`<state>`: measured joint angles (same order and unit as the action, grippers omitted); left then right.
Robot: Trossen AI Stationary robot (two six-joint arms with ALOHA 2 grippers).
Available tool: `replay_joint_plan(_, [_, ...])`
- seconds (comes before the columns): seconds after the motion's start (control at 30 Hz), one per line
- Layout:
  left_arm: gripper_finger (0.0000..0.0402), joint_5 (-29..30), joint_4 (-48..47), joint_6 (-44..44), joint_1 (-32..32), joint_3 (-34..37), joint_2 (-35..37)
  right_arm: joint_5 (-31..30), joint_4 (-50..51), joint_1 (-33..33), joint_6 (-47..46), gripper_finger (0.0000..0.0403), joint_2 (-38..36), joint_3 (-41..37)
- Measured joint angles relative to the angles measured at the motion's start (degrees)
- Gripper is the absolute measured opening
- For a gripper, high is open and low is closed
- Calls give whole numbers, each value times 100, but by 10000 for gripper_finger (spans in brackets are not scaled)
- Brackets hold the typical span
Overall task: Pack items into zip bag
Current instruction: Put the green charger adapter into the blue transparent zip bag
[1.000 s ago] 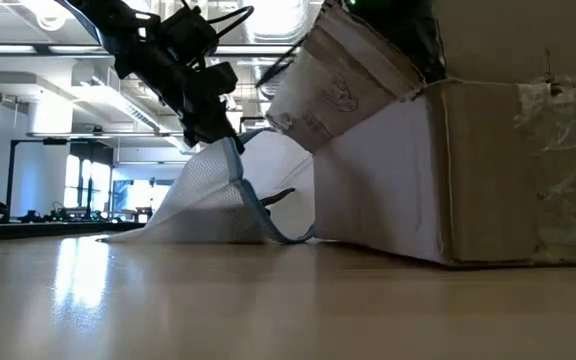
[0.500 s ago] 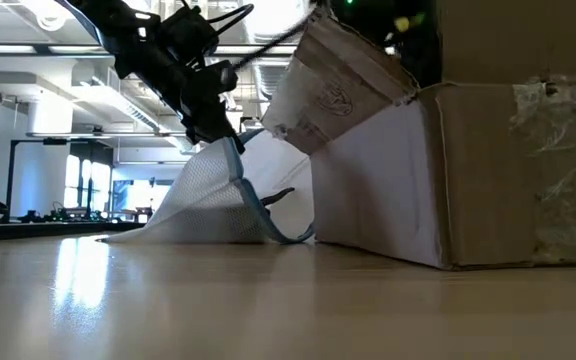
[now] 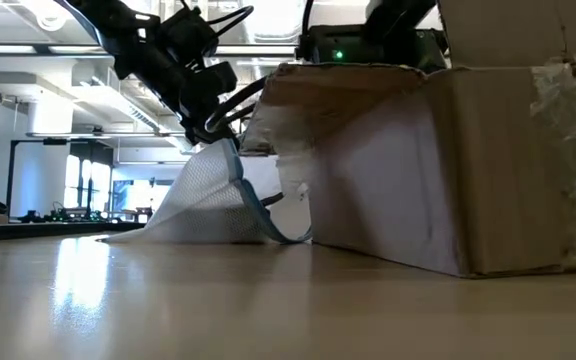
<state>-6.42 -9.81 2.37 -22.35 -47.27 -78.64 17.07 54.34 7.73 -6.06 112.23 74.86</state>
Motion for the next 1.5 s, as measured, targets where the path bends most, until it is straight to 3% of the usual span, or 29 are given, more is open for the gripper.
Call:
replay_joint_plan(0.3, [0, 10, 104, -122, 0, 252, -2, -874, 130, -77, -540, 17, -543, 249])
replay_joint_plan(0.53, [0, 8, 117, -186, 0, 350, -2, -1729, 644, -114, -1175, 26, -1093, 301])
replay_joint_plan(0.73, [0, 7, 213, -190, 0, 326, -4, -1669, 552, -184, -1820, 12, -1157, -22])
replay_joint_plan(0.87, [0, 3, 233, -187, 0, 324, -4, -1448, 467, -188, -2103, 37, -978, -143])
replay_joint_plan(1.07, [0, 0, 290, -187, 0, 324, -4, -1064, 349, -237, -2134, 118, -971, -214])
replay_joint_plan(1.27, [0, -2, 376, -187, 0, 319, -4, -346, 41, -210, -732, 195, -988, -217])
replay_joint_plan(1.37, [0, -2, 378, -187, 0, 317, -4, -327, -111, -166, -330, 221, -980, -217])
replay_joint_plan(1.5, [0, -2, 381, -245, 0, 317, -4, -835, -314, -162, -298, 246, -914, -317])
